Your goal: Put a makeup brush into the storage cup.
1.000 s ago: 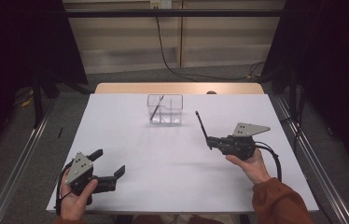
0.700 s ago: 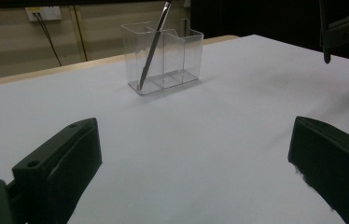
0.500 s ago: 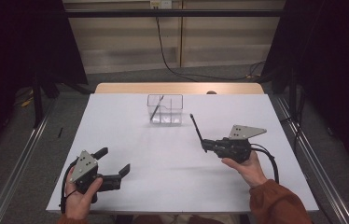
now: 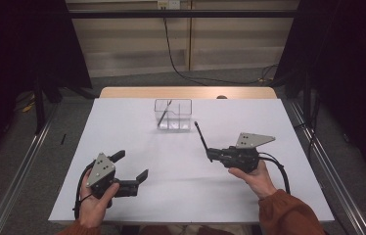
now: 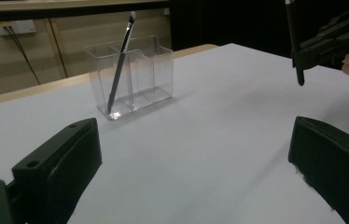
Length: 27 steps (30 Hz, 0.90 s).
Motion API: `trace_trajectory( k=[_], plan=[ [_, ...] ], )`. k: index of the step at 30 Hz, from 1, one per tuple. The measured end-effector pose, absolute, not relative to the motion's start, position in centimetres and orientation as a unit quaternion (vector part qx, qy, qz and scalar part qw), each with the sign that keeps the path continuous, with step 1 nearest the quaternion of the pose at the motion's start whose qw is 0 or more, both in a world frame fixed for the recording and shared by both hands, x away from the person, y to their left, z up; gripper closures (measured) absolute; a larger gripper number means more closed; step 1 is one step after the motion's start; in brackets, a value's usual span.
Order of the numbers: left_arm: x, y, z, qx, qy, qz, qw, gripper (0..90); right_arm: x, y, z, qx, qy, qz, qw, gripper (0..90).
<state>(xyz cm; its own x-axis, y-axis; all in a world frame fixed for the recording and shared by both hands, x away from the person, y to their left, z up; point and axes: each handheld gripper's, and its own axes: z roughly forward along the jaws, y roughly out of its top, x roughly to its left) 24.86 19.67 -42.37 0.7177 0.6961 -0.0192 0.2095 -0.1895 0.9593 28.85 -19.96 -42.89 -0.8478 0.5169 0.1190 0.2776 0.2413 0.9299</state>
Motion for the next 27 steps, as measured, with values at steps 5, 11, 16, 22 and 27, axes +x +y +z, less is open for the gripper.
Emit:
trace_trajectory(
  k=[5, 11, 16, 22, 27],
  plan=[
    [25.2, 18.3, -42.0, 0.736, 0.303, 0.203, 0.570, 2.4, 28.8, -19.4, -43.0, 0.249, 0.783, 0.561, 0.103, 84.7],
    [25.7, 16.9, -41.7, 0.736, 0.298, 0.186, 0.579, 2.2, 28.7, -18.8, -42.9, 0.243, 0.783, 0.564, 0.099, 84.7],
    [25.9, 16.0, -41.3, 0.739, 0.290, 0.180, 0.581, 2.2, 28.7, -18.3, -42.8, 0.238, 0.783, 0.567, 0.098, 84.7],
    [26.3, 14.8, -40.9, 0.739, 0.283, 0.171, 0.587, 2.1, 28.9, -17.4, -42.8, 0.234, 0.781, 0.572, 0.093, 84.7],
    [26.6, 13.6, -40.6, 0.744, 0.276, 0.169, 0.585, 1.8, 28.9, -17.0, -42.9, 0.231, 0.783, 0.571, 0.088, 84.7]
  ],
)
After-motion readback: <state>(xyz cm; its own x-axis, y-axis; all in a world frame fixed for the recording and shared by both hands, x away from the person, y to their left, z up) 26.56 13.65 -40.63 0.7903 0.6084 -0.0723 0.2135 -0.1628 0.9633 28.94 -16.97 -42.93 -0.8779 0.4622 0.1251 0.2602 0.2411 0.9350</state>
